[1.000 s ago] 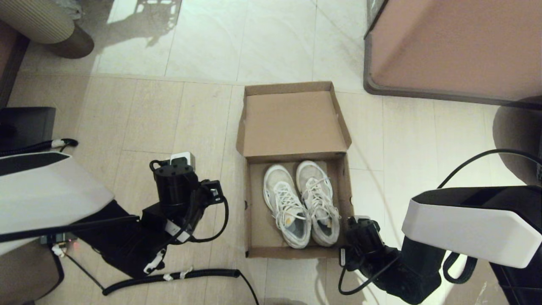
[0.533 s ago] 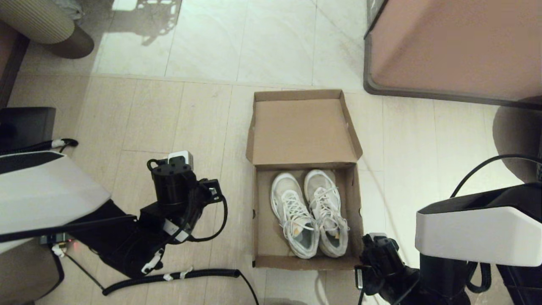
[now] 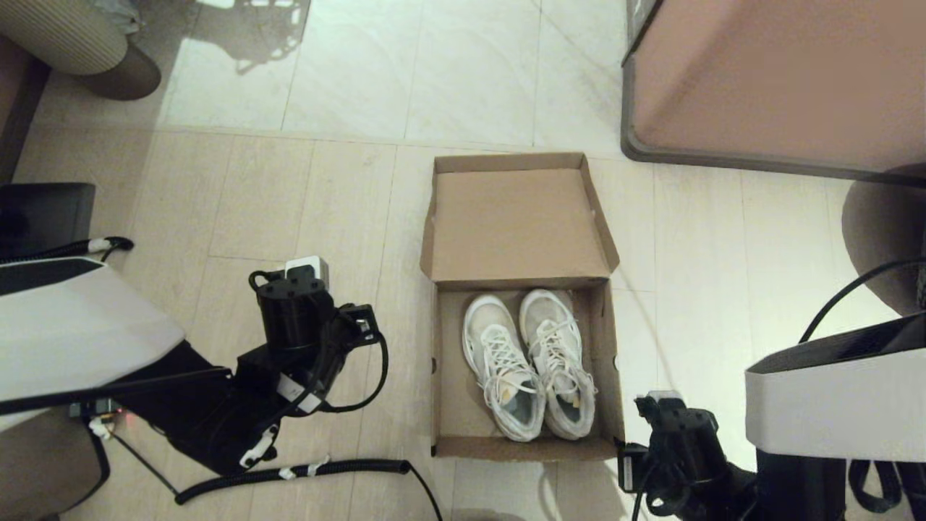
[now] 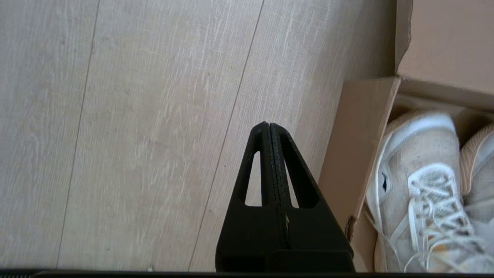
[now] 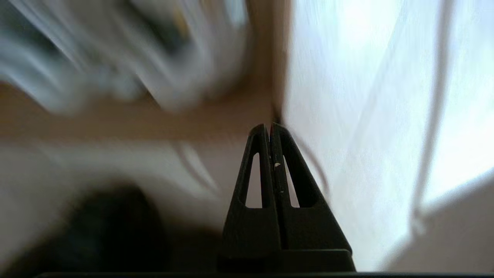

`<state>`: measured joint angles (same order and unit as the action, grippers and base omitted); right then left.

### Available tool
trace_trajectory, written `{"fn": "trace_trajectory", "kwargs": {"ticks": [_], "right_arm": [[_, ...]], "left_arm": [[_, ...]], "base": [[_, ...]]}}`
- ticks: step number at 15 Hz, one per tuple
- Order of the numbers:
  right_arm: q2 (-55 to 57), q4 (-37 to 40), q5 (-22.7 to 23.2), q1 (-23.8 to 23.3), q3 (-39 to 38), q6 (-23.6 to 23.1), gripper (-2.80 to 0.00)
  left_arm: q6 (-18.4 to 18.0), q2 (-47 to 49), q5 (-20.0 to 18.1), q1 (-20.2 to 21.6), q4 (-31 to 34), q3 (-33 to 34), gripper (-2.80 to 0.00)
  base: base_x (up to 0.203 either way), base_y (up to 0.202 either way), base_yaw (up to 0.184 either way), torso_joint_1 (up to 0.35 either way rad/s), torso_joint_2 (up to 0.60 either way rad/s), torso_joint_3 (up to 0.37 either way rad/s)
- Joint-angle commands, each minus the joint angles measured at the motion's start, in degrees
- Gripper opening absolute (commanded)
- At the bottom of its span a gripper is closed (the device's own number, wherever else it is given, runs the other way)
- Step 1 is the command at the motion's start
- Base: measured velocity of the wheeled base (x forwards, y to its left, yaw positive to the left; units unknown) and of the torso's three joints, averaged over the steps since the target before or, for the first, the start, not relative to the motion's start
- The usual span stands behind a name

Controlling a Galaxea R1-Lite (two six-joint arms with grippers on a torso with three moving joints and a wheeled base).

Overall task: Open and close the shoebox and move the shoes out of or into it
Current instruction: Close the shoe box

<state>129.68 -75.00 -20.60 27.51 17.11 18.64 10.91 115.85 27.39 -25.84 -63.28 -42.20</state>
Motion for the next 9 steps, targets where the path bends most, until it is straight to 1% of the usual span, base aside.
{"fn": "trace_trajectory", "kwargs": {"ticks": [1, 2, 3, 5, 6, 7, 8, 9], "right_arm": [[-8.14, 0.7, 0.53, -0.55, 5.79, -0.38, -2.8], [-11.15, 4.06, 0.7, -1.19, 9.4, -0.51, -2.8], [-14.17, 9.63, 0.98, -2.3, 14.22, -0.53, -2.8], [-18.42, 23.7, 1.94, -6.38, 26.78, -0.45, -2.8], [-19.38, 29.84, 2.67, -8.93, 33.62, -0.39, -2.8], [-20.04, 36.22, 4.27, -12.26, 40.75, -0.33, -2.8], [-20.23, 42.62, 7.1, -16.26, 47.31, -0.13, -2.8], [-19.88, 48.12, 11.7, -20.97, 52.36, 0.92, -2.8]], "left_arm": [[0.14, 0.42, -0.08, 0.01, -0.35, -0.41, -2.8], [0.23, 0.96, -0.54, 0.15, -0.35, -2.33, -2.8], [0.34, 1.82, -1.25, 0.89, -0.18, -5.28, -2.8], [0.49, 4.2, -3.38, 2.08, 1.32, -12.67, -2.8], [0.58, 5.31, -4.64, 2.44, 3.3, -16.09, -2.8], [0.88, 6.61, -6.23, 3.2, 5.84, -19.64, -2.8], [1.49, 8.27, -7.74, 4.38, 8.07, -23.17, -2.8], [2.54, 10.18, -9.23, 5.72, 9.81, -27.28, -2.8]], "base": [[0.0, 0.0, 0.0, 0.0, 0.0, 0.0], [0.0, 0.0, 0.0, 0.0, 0.0, 0.0], [0.0, 0.0, 0.0, 0.0, 0.0, 0.0], [0.0, 0.0, 0.0, 0.0, 0.0, 0.0], [0.0, 0.0, 0.0, 0.0, 0.0, 0.0], [0.0, 0.0, 0.0, 0.0, 0.0, 0.0], [0.0, 0.0, 0.0, 0.0, 0.0, 0.0], [0.0, 0.0, 0.0, 0.0, 0.0, 0.0]]}}
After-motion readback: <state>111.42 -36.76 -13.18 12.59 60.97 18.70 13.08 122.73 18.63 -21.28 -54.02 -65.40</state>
